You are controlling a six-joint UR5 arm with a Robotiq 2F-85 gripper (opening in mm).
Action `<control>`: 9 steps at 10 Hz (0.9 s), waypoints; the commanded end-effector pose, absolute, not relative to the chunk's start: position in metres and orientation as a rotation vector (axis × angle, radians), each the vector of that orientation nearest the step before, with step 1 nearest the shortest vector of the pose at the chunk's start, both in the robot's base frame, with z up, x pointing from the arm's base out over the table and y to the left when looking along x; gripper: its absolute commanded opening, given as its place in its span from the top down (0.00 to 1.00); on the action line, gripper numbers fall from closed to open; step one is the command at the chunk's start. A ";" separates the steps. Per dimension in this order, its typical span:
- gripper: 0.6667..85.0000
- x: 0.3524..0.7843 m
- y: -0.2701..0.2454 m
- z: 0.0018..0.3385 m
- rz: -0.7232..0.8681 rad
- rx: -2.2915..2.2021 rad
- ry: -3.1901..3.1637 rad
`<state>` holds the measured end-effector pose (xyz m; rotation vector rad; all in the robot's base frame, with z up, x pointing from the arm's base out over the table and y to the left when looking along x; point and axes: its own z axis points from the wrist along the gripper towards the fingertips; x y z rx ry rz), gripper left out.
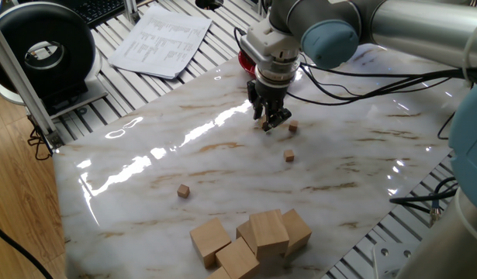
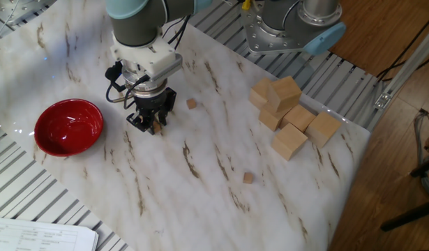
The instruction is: Stack the blocks into a pyramid shape
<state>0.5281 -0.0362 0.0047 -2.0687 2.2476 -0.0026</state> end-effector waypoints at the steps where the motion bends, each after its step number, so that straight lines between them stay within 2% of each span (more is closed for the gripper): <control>1: 0.50 0.531 -0.028 0.008 0.017 -2.062 2.237; 9: 0.48 0.526 -0.048 0.019 -0.005 -2.115 2.207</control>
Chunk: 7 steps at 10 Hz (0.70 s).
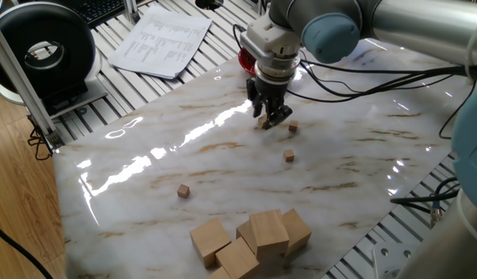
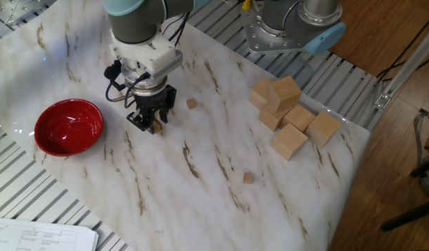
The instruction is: Stack the blocks into a pyramid shape
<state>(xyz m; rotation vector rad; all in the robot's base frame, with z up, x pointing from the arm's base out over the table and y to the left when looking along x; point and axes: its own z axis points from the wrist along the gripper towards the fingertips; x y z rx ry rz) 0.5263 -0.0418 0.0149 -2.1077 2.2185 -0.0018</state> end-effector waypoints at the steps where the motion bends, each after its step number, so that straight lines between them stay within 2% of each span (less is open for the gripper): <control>1: 0.48 0.527 -0.052 0.017 -0.017 -2.129 2.194; 7: 0.39 0.518 -0.062 0.007 -0.001 -2.170 2.162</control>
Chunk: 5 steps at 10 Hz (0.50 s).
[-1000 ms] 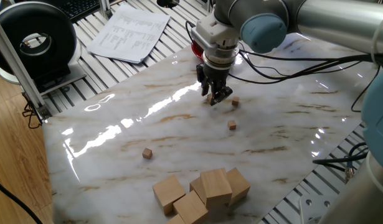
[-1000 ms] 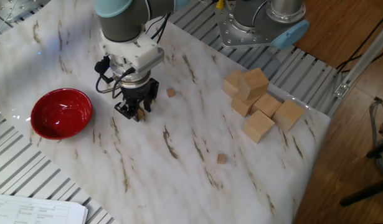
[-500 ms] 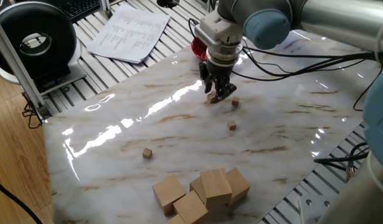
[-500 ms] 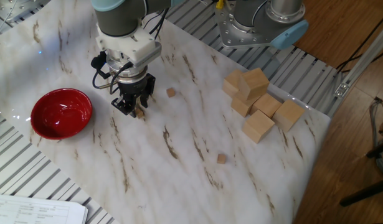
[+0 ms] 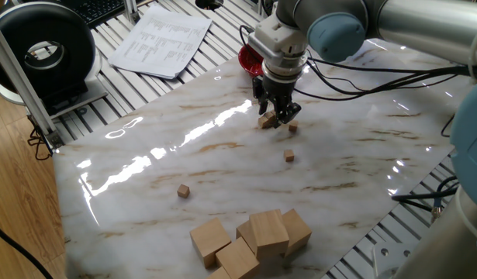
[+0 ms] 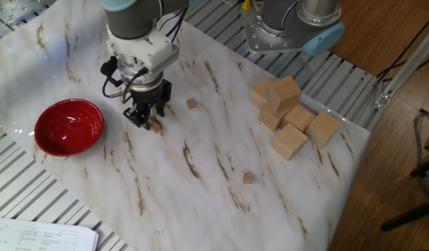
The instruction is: Stack the blocks into a pyramid shape
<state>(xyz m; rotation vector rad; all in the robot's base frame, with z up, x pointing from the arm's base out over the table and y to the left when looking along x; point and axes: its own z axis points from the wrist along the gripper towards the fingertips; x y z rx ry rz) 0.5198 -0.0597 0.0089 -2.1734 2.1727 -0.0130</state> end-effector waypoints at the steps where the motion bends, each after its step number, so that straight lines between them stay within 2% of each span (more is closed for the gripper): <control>1: 0.38 0.517 -0.063 0.006 0.005 -2.167 2.162; 5: 0.37 0.514 -0.064 0.005 0.010 -2.184 2.152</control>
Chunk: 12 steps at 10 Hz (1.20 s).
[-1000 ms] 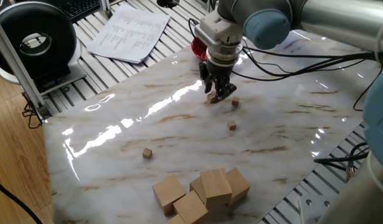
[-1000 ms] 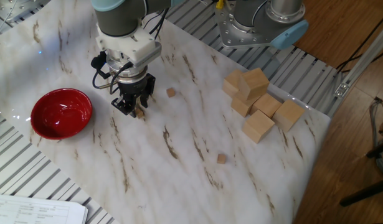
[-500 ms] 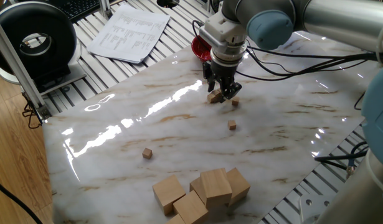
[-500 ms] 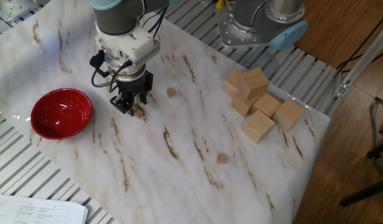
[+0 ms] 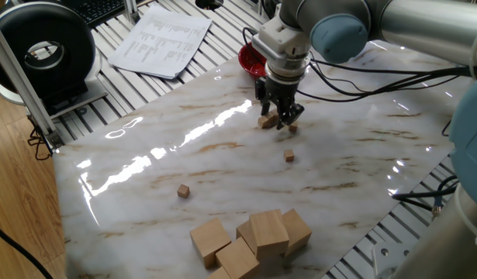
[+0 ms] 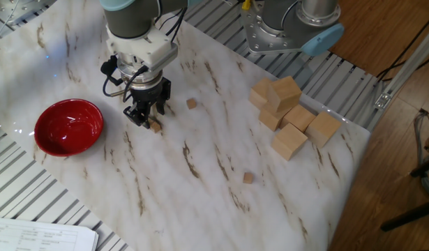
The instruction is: Stack the blocks into a pyramid shape
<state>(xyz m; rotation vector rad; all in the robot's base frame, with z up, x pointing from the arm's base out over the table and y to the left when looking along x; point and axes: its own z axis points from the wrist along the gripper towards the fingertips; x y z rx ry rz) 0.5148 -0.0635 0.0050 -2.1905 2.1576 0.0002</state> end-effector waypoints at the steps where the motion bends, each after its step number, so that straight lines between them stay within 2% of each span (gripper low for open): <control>1: 0.37 0.514 -0.064 0.005 0.011 -2.188 2.150; 12: 0.35 0.519 -0.069 0.007 0.003 -2.207 2.107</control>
